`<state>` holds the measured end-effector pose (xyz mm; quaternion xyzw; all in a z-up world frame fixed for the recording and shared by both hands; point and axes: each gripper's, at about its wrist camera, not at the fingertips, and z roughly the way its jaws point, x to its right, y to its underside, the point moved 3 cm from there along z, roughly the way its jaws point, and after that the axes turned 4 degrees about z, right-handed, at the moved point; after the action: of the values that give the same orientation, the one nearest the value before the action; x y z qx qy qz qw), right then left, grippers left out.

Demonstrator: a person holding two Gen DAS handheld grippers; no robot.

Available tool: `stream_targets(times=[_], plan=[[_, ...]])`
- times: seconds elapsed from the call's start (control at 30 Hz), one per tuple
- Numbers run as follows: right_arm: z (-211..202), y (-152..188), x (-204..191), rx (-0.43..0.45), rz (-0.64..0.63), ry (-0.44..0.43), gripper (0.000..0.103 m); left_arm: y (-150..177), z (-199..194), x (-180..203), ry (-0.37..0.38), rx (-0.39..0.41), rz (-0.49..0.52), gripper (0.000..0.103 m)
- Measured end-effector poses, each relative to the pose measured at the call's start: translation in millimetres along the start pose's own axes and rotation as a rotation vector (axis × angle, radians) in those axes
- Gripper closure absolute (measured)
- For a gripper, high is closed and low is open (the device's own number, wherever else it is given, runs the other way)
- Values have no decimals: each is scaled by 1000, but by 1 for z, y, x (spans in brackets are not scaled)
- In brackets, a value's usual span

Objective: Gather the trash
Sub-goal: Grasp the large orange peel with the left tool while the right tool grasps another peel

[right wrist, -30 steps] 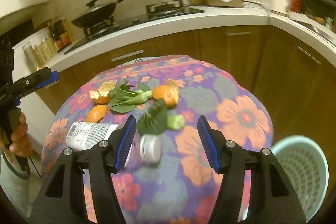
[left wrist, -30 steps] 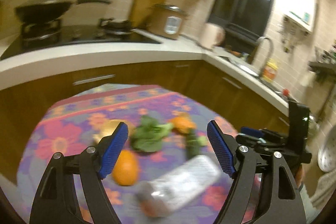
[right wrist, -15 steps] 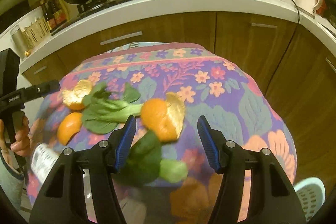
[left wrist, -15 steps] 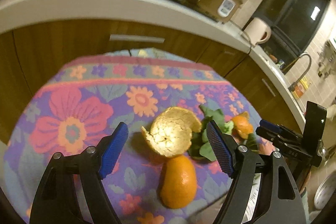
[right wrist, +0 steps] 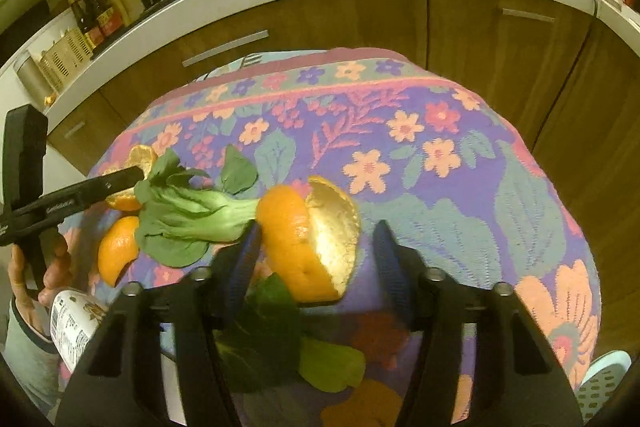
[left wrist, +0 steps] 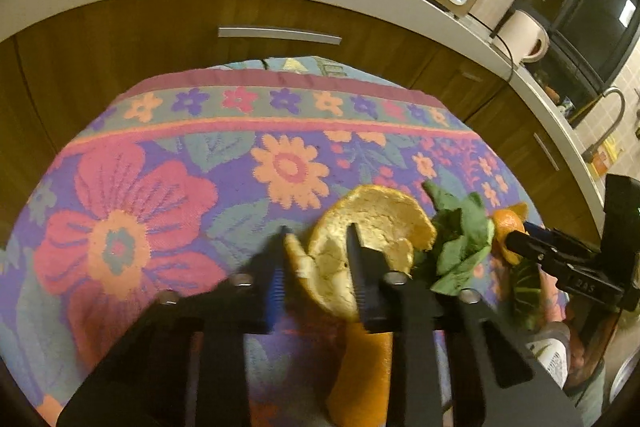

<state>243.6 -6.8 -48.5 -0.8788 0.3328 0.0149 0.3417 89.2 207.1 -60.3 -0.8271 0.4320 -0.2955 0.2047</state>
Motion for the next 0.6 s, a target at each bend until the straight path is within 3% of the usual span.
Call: stream_targets(times=[0.03, 0.17, 0.43, 0.6], plan=[[-2, 1, -2, 12, -9, 4, 73, 0, 1, -1, 3, -2, -4, 97], [-10, 1, -2, 52, -9, -4, 84, -2, -4, -4, 17, 25, -18, 99], [-42, -2, 11, 183, 59, -59, 85, -10, -42, 7, 63, 134, 9, 99], [-65, -1, 13, 248, 67, -59, 85, -12, -64, 34, 104, 172, 66, 100]])
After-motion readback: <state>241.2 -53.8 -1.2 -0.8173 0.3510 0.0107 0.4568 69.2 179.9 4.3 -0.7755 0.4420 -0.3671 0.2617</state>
